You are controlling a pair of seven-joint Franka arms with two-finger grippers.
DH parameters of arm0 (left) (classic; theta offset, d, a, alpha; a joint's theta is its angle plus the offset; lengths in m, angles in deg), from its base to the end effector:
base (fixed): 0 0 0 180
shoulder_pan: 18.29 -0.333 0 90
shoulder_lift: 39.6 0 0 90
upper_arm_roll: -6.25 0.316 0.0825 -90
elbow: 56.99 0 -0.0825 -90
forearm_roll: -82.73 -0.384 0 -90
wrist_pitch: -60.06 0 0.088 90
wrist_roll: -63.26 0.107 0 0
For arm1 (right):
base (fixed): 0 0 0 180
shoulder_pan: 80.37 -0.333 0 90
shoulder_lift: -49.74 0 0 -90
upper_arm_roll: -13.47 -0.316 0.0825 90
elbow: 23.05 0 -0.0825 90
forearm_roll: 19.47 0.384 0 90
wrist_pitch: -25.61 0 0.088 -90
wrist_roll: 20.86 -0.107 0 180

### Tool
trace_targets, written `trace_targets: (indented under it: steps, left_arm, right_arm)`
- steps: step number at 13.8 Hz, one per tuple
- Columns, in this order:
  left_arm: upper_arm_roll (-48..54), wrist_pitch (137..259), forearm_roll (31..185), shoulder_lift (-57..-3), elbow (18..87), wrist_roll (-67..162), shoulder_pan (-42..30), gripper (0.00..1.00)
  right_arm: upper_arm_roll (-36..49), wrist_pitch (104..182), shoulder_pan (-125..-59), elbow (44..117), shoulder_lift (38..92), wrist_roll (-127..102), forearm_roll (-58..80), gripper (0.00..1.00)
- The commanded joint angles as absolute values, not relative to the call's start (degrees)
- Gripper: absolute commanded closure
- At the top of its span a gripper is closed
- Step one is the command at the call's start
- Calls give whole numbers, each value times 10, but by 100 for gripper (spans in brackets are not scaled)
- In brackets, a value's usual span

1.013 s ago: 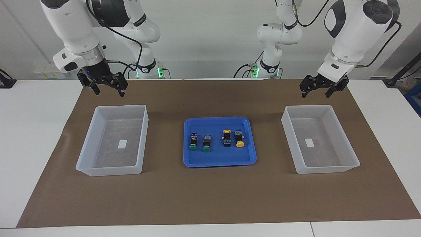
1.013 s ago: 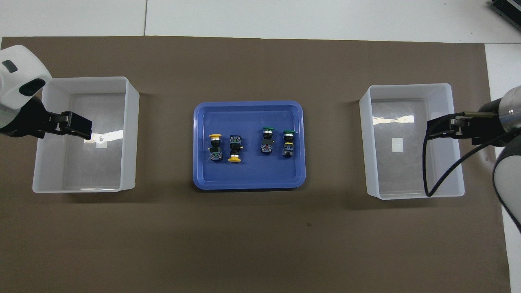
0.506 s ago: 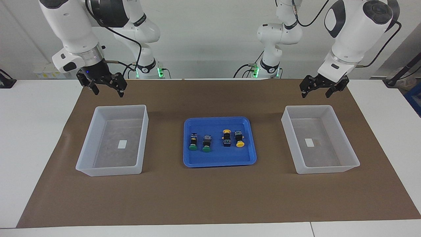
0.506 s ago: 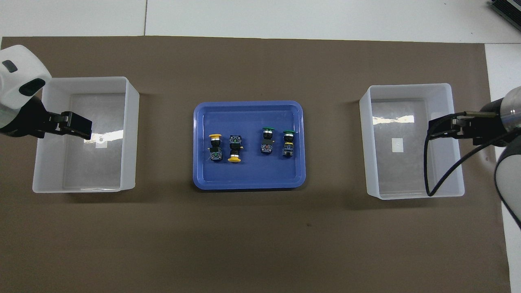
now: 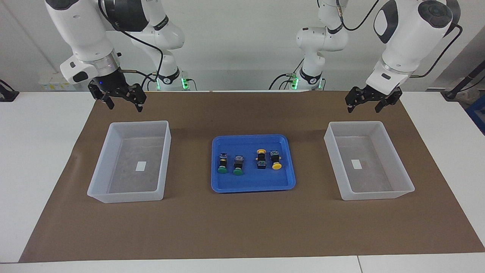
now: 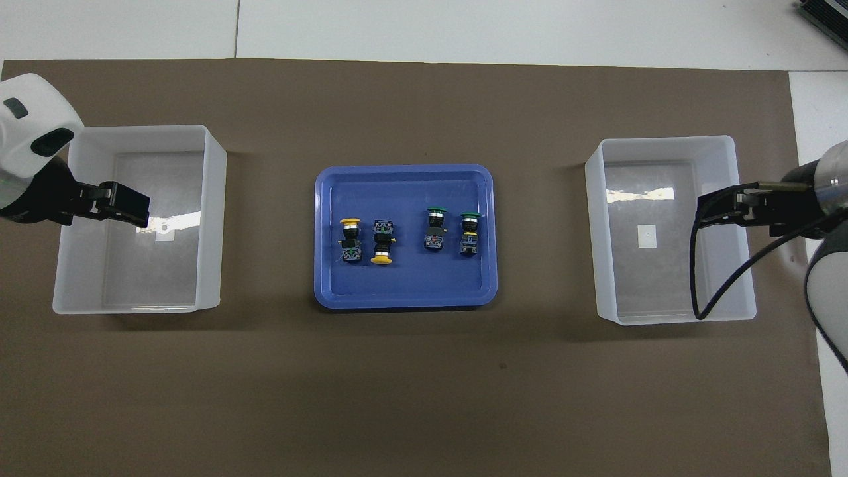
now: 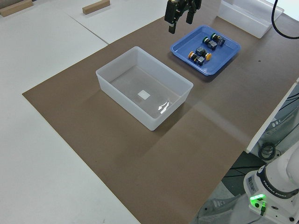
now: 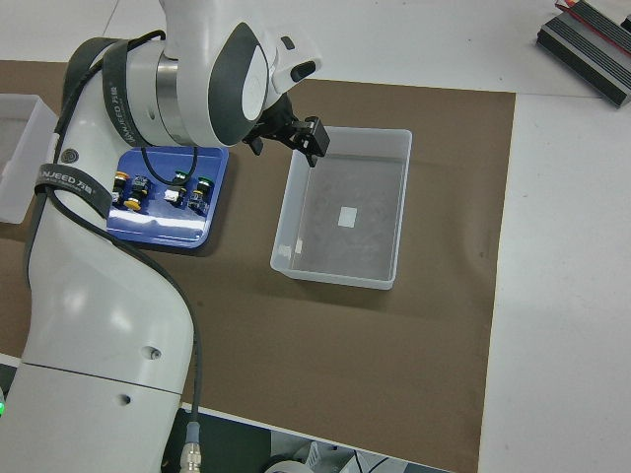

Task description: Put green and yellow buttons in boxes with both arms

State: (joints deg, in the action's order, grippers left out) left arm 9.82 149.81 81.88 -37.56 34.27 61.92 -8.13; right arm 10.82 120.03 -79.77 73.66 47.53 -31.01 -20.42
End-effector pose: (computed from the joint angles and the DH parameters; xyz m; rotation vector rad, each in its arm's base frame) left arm 0.5594 -0.0636 0.5939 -3.1156 0.1434 0.0945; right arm 0.5471 0.0184 0.5969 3.1156 -0.2186 0.0008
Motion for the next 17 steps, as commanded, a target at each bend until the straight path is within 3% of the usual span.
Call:
trace_targets:
  steps: [1, 8, 12, 17]
  left_arm:
    - [97, 1508, 814, -388, 360, 619, -84, 0]
    - [96, 1509, 814, -388, 360, 619, -84, 0]
    - [96, 1509, 814, -388, 360, 619, -84, 0]
    - [97, 1509, 814, -388, 360, 619, -84, 0]
  right_arm:
    - [104, 1199, -791, 741, 470, -315, -201, 0]
    - [108, 1200, -794, 742, 469, -316, -200, 0]
    - [103, 1276, -810, 780, 463, -326, -201, 0]
    - [104, 1327, -868, 792, 500, -389, -211, 0]
